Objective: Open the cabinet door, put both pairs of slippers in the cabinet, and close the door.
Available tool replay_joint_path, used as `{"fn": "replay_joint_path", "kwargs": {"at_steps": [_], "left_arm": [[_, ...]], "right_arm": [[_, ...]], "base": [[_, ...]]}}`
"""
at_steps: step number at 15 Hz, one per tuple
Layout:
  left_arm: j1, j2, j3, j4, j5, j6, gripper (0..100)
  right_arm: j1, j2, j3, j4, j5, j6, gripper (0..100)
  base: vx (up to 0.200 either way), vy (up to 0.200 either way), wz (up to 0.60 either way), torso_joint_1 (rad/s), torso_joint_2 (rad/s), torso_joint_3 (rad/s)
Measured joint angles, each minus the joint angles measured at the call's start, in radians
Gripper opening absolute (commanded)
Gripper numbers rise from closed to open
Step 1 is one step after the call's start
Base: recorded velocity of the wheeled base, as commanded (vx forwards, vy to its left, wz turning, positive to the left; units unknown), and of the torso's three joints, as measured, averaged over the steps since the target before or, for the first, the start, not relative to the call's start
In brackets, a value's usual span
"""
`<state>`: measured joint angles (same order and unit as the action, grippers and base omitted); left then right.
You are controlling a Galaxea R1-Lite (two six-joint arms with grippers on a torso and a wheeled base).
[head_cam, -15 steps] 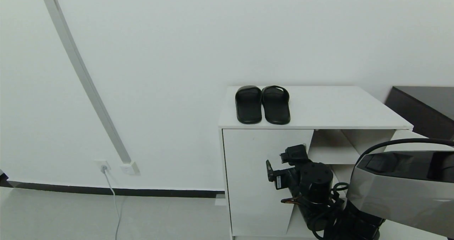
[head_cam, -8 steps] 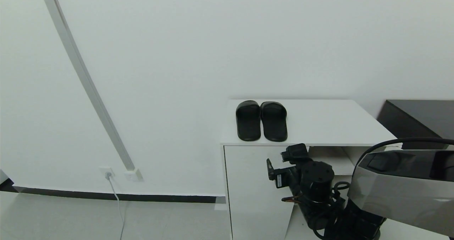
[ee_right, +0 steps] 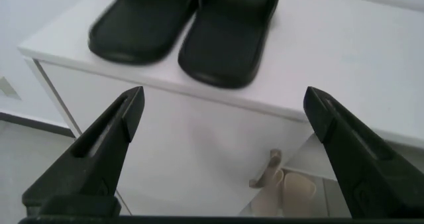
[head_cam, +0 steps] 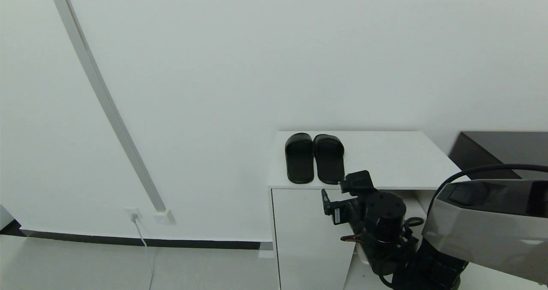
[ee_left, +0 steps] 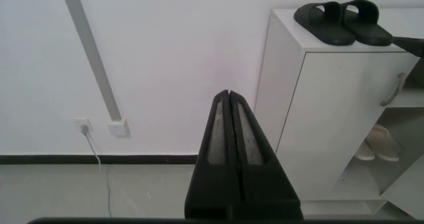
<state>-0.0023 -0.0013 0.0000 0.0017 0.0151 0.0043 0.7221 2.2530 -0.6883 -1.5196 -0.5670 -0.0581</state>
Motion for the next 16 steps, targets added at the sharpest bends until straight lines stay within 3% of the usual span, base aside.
{"fn": "replay_joint_path", "kwargs": {"at_steps": [3,5,8,12,14,16], "left_arm": [[-0.001,0.000,0.000,0.000,0.001,0.001,0],[-0.001,0.000,0.000,-0.001,0.001,0.000,0],[-0.001,0.000,0.000,-0.001,0.002,-0.001,0],[0.000,0.000,0.000,0.000,0.001,0.001,0],[0.000,0.000,0.000,0.000,0.000,0.001,0],[-0.001,0.000,0.000,0.000,0.000,0.002,0]], "right_arm": [[-0.002,0.003,-0.029,0.023,0.015,-0.031,100],[-0.002,0.010,-0.148,0.119,-0.006,-0.041,100],[0.008,0.009,-0.382,0.428,-0.006,-0.008,100],[0.024,-0.024,-0.674,0.933,-0.019,0.218,100],[0.027,-0.041,-0.752,1.037,-0.081,0.283,100],[0.029,-0.044,-0.766,1.043,-0.090,0.310,100]], "base": [[0.000,0.000,0.00,0.039,-0.08,-0.041],[0.000,0.000,0.00,0.000,0.00,0.000],[0.000,0.000,0.00,0.000,0.00,0.000],[0.000,0.000,0.00,0.000,0.00,0.000],[0.200,0.000,0.00,0.002,0.00,0.002],[0.200,0.000,0.00,-0.010,0.00,0.002]]}}
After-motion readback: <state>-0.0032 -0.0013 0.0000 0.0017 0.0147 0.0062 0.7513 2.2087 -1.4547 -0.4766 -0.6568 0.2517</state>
